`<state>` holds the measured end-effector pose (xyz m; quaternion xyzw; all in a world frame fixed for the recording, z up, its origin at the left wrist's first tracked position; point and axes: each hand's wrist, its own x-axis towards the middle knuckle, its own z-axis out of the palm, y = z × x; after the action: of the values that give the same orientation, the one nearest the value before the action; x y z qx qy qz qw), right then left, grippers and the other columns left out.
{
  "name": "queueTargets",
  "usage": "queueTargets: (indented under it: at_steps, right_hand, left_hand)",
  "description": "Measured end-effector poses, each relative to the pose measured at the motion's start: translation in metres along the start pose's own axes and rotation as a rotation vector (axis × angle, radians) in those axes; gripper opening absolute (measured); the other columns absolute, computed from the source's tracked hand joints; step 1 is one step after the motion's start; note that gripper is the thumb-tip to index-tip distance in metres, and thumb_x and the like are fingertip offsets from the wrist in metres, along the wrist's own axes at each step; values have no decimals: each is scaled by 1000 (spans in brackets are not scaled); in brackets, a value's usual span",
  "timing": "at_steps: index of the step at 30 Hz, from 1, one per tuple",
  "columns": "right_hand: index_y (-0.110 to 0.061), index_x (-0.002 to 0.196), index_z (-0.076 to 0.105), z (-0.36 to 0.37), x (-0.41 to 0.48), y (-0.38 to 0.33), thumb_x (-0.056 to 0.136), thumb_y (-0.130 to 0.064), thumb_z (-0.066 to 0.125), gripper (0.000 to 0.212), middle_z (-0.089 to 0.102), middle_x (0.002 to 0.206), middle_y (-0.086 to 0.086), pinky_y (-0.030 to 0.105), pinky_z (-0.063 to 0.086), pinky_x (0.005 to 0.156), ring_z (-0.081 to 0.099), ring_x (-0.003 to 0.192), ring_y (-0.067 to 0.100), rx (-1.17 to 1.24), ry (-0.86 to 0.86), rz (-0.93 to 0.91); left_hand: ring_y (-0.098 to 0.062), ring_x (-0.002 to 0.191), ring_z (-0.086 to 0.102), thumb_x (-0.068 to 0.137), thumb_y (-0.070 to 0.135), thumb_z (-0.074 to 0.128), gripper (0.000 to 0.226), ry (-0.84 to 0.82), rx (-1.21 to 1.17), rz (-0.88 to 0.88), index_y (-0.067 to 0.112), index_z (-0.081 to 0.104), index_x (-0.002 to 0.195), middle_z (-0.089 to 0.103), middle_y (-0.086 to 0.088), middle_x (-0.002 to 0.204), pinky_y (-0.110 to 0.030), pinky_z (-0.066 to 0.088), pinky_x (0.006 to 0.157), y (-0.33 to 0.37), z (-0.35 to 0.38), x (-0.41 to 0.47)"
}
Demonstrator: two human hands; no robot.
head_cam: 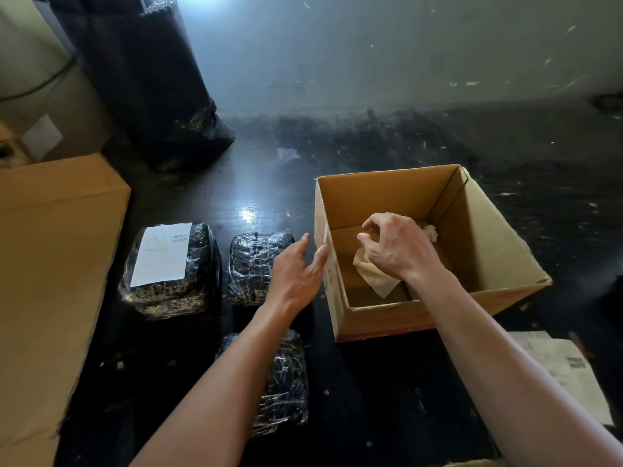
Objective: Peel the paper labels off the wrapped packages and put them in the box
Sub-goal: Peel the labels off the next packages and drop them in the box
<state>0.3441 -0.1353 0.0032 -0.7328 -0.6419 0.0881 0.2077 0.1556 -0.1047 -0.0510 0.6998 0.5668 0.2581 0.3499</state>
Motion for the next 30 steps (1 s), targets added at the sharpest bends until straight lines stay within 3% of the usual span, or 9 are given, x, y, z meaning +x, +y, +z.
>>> queueTargets:
  at_steps: [3,6,9,14,17,21,23,30]
  right_hand:
    - [-16,117,68,7,1,-34,97,-38,62,30,72,113,1,25,57,77,69,95,15,53,-33,-58]
    - [-12,112,68,22,5,-66,97,-35,61,28,71,112,6,37,61,79,69,95,20,79,-103,-85]
    - [-11,109,67,43,10,-92,96,-35,61,28,70,109,8,38,58,84,67,98,24,37,-172,-86]
    - [-10,119,61,94,14,-107,93,-34,63,35,63,119,11,42,52,93,61,112,31,-18,-347,1]
    - [-8,132,51,130,15,-101,89,-31,71,53,55,131,14,44,47,102,54,123,33,-29,-465,95]
    - [-12,157,19,165,14,-87,80,-37,82,102,37,148,14,45,39,111,37,137,33,15,-550,234]
    - [-17,160,7,175,14,-82,77,-40,84,116,31,152,13,45,37,112,34,141,32,73,-585,293]
    - [-25,160,-5,193,10,-71,79,-30,85,122,29,160,10,38,32,113,33,145,28,320,-556,435]
  left_hand:
    - [-13,101,64,96,44,63,51,47,82,31,10,61,133,69,-10,123,-32,54,94,-21,-24,-3]
    - [-23,117,62,95,39,67,56,78,217,19,7,55,140,66,-13,130,-33,48,102,-49,-44,-6]
    - [-27,121,60,93,44,67,63,46,302,-57,9,52,143,65,-12,130,-37,49,102,-80,-57,-5]
    - [-29,136,48,88,47,71,85,-23,363,-142,5,36,153,51,-13,148,-40,41,113,-121,-63,1]
    - [-29,145,35,88,47,73,94,-50,339,-190,5,25,157,36,-14,158,-40,34,118,-141,-60,4]
    - [-27,150,25,88,44,74,101,-104,282,-249,12,12,160,22,-10,164,-40,29,121,-158,-54,7]
    - [-24,152,22,86,41,77,107,-142,228,-281,14,5,161,18,-7,166,-39,27,121,-163,-52,8]
    - [-21,148,30,76,34,88,124,-118,6,-392,16,-1,161,30,-6,162,-37,31,120,-174,-44,18]
